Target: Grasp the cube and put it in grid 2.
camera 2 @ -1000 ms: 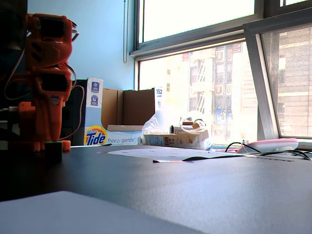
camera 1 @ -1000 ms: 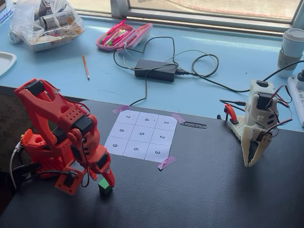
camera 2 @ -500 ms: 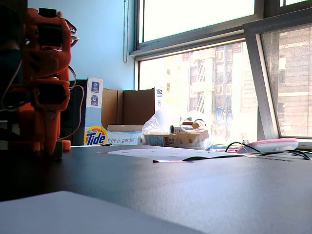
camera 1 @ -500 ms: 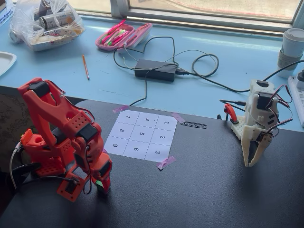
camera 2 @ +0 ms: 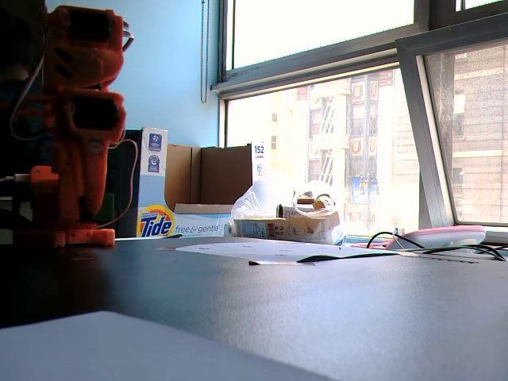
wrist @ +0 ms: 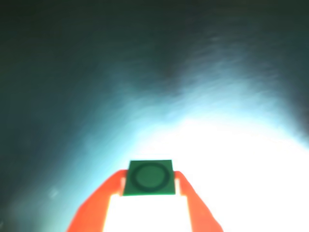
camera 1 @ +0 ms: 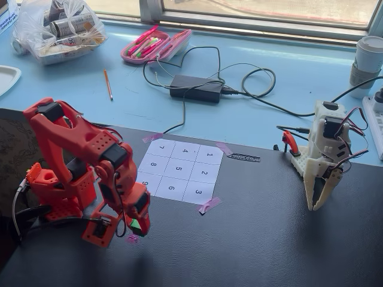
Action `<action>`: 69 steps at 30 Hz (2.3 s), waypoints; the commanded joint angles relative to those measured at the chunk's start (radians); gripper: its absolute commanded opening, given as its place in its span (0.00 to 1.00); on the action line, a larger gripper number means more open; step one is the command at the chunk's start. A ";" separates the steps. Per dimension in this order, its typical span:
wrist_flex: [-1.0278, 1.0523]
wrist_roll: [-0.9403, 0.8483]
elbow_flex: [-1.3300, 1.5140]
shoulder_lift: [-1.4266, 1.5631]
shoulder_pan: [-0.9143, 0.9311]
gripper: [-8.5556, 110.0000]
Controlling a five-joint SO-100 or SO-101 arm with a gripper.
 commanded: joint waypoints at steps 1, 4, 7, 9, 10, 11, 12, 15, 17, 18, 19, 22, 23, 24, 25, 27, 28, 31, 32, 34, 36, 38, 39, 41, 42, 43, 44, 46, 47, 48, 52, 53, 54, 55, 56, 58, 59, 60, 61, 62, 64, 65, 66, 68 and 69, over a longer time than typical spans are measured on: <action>0.089 -0.005 -0.207 0.017 -0.084 0.07; 0.156 0.005 -0.364 -0.018 -0.176 0.07; 0.204 0.006 -0.512 -0.081 -0.270 0.07; 0.235 0.006 -0.611 -0.140 -0.333 0.07; 0.238 0.005 -0.646 -0.161 -0.364 0.07; 0.244 0.003 -0.683 -0.186 -0.393 0.07; 0.262 0.002 -0.727 -0.218 -0.420 0.07; 0.313 -0.002 -0.848 -0.325 -0.492 0.07; 0.334 -0.002 -0.917 -0.393 -0.537 0.07; 0.351 0.000 -0.959 -0.433 -0.560 0.07; 0.367 0.006 -1.005 -0.476 -0.581 0.07; 0.399 0.026 -1.117 -0.581 -0.655 0.07; 0.413 0.035 -1.158 -0.618 -0.681 0.07; 0.419 0.044 -1.190 -0.650 -0.706 0.07; 0.419 0.057 -1.209 -0.676 -0.727 0.07; 0.417 0.071 -1.236 -0.726 -0.770 0.07; 0.411 0.084 -1.239 -0.746 -0.788 0.07; 0.391 0.120 -1.239 -0.807 -0.824 0.07; 0.385 0.129 -1.239 -0.827 -0.830 0.07; 0.368 0.143 -1.232 -0.864 -0.833 0.07; 0.354 0.149 -1.229 -0.899 -0.830 0.07; 0.336 0.156 -1.221 -0.925 -0.819 0.07; 0.330 0.156 -1.220 -0.936 -0.815 0.07; 0.313 0.158 -1.220 -0.953 -0.802 0.07; 0.307 0.158 -1.220 -0.959 -0.799 0.07; 0.301 0.158 -1.220 -0.965 -0.796 0.07; 0.295 0.158 -1.220 -0.973 -0.793 0.07; 0.281 0.156 -1.220 -0.992 -0.790 0.07; 0.276 0.156 -1.220 -1.003 -0.787 0.07; 0.272 0.156 -1.220 -1.017 -0.787 0.07; 0.247 0.156 -1.220 -1.065 -0.788 0.07; 0.236 0.156 -1.220 -1.072 -0.792 0.07; 0.230 0.155 -1.221 -1.078 -0.796 0.07; 0.224 0.156 -1.227 -1.086 -0.801 0.07; 0.221 0.158 -1.235 -1.092 -0.807 0.07; 0.225 0.161 -1.267 -1.111 -0.818 0.07; 0.230 0.164 -1.284 -1.120 -0.822 0.07; 0.235 0.166 -1.299 -1.124 -0.827 0.07; 0.239 0.166 -1.315 -1.129 -0.831 0.07; 0.241 0.167 -1.330 -1.135 -0.838 0.07; 0.252 0.173 -1.361 -1.144 -0.844 0.07; 0.253 0.173 -1.370 -1.149 -0.848 0.07; 0.253 0.173 -1.371 -1.154 -0.851 0.07; 0.262 0.175 -1.371 -1.164 -0.857 0.07; 0.270 0.176 -1.370 -1.169 -0.859 0.07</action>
